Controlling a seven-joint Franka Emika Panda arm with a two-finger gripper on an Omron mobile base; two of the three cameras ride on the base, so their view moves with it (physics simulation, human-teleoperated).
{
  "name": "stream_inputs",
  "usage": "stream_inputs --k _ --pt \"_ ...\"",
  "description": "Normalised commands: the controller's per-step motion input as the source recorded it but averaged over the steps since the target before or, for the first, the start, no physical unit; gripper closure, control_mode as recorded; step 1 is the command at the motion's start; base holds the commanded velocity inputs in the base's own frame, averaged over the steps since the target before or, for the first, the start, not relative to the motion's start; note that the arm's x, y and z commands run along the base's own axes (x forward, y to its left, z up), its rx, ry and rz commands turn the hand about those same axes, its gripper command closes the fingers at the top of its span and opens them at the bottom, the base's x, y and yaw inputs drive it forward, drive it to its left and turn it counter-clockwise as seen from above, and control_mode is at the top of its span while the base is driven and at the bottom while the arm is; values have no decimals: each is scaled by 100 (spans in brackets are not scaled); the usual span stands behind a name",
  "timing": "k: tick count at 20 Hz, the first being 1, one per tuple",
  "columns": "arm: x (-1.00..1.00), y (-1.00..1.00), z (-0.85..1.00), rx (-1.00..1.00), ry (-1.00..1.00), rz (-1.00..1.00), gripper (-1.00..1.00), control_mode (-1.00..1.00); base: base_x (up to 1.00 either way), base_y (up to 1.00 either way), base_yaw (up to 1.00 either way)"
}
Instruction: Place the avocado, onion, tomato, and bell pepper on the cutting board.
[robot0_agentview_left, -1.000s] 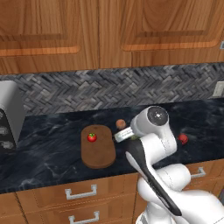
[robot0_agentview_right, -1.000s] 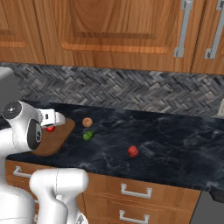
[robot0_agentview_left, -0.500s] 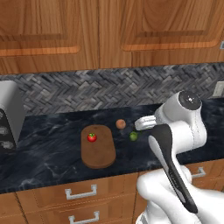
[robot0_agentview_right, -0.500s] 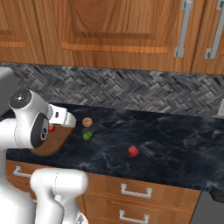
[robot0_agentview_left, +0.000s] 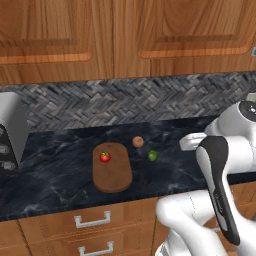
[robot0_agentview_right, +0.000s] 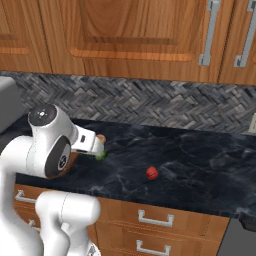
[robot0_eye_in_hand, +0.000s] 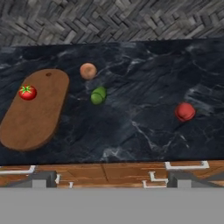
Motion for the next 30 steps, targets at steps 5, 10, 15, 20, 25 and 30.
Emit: stream_inputs --k 5,10,15,20,25,30 --pt "-3 -57 -12 0 0 0 -100 -100 0 0 0" --pt "0 -46 -17 0 0 0 -100 -100 0 0 0" --pt "0 -28 -4 1 1 -6 -100 -100 0 0 0" --pt "0 -22 -6 2 3 -10 -100 -100 0 0 0" --pt "8 -20 -8 1 3 -6 -100 -100 0 0 0" --pt "19 -17 -14 1 5 0 -100 -100 0 0 0"
